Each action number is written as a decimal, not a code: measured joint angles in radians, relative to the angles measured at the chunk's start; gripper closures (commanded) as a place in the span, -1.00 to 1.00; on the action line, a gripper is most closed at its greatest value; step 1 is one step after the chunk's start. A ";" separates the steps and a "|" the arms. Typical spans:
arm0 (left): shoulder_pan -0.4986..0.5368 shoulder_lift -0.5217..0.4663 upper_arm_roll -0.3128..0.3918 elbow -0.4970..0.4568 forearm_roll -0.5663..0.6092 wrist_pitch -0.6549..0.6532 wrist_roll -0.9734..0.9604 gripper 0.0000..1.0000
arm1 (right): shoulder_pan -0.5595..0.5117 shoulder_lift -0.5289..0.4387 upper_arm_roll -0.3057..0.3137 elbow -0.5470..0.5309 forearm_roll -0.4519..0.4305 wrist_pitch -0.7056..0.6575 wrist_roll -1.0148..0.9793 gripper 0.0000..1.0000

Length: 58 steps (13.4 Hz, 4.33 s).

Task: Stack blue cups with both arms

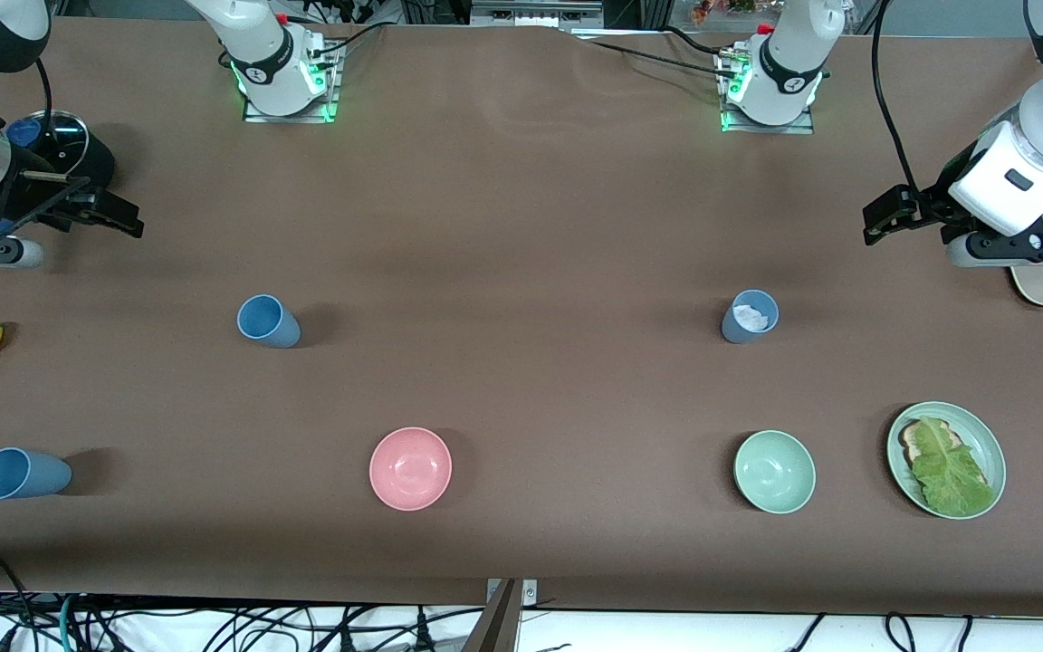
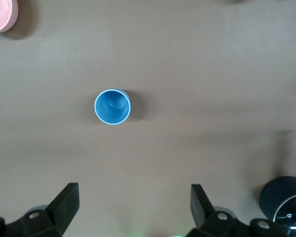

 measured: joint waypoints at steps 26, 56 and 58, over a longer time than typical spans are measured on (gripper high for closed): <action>-0.035 0.198 -0.043 -0.531 0.001 0.672 0.099 -0.57 | 0.000 0.060 0.000 -0.007 0.000 -0.009 -0.003 -1.00; -0.297 0.570 -0.256 -0.086 -0.063 0.664 -0.701 -1.00 | 0.032 0.462 0.019 -0.133 -0.009 0.388 -0.017 1.00; -0.293 0.563 -0.256 -0.069 -0.063 0.647 -0.713 -1.00 | 0.041 0.460 0.030 -0.124 -0.009 0.388 -0.017 1.00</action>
